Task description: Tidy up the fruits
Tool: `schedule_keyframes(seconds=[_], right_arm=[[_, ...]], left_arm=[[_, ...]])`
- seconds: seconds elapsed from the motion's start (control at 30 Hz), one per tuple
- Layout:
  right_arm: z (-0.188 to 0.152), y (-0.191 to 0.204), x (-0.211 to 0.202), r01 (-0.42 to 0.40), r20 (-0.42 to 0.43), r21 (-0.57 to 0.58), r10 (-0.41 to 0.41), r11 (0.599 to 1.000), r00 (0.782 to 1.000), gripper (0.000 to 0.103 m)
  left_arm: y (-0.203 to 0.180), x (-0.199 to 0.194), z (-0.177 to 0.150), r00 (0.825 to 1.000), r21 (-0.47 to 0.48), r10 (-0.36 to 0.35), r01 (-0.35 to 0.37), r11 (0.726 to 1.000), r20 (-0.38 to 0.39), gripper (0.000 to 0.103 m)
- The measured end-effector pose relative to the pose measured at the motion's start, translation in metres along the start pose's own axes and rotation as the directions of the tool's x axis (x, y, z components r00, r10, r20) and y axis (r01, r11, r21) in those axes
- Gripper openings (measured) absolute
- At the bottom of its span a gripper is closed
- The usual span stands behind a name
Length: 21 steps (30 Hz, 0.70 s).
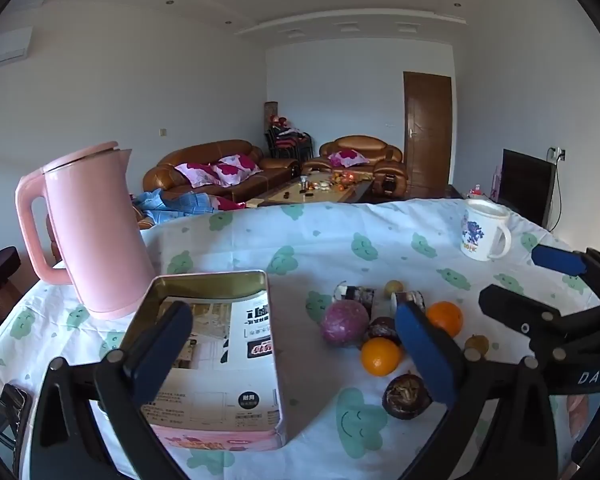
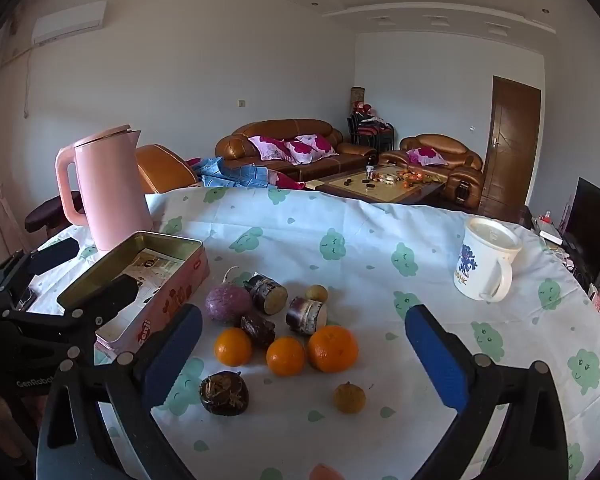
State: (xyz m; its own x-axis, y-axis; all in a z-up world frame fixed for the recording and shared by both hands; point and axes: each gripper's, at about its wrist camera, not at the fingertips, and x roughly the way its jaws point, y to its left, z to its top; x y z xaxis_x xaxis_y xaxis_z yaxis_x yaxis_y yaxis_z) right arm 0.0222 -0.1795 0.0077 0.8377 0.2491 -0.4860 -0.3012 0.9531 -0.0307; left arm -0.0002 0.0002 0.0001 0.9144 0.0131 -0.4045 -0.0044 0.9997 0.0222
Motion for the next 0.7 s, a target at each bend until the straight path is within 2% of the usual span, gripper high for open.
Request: schedule_keyframes(seconds=[0.27, 0.33, 0.7], right_arm=[[0.0, 0.007, -0.007, 0.021, -0.002, -0.022, -0.021, 1.0, 1.0, 0.102], [-0.004, -0.018, -0.011, -0.008, -0.001, 0.03, 0.008, 1.0, 1.0, 0.102], [-0.004, -0.008, -0.02, 0.008, 0.02, 0.028, -0.009, 1.0, 1.0, 0.102]], left_arm=[[-0.009, 0.007, -0.007, 1.0, -0.004, -0.004, 0.004, 1.0, -0.025, 0.103], [-0.01, 0.004, -0.007, 1.0, -0.007, -0.01, 0.01, 1.0, -0.026, 0.103], [-0.005, 0.0, -0.003, 1.0, -0.013, -0.015, 0.015, 1.0, -0.019, 0.103]])
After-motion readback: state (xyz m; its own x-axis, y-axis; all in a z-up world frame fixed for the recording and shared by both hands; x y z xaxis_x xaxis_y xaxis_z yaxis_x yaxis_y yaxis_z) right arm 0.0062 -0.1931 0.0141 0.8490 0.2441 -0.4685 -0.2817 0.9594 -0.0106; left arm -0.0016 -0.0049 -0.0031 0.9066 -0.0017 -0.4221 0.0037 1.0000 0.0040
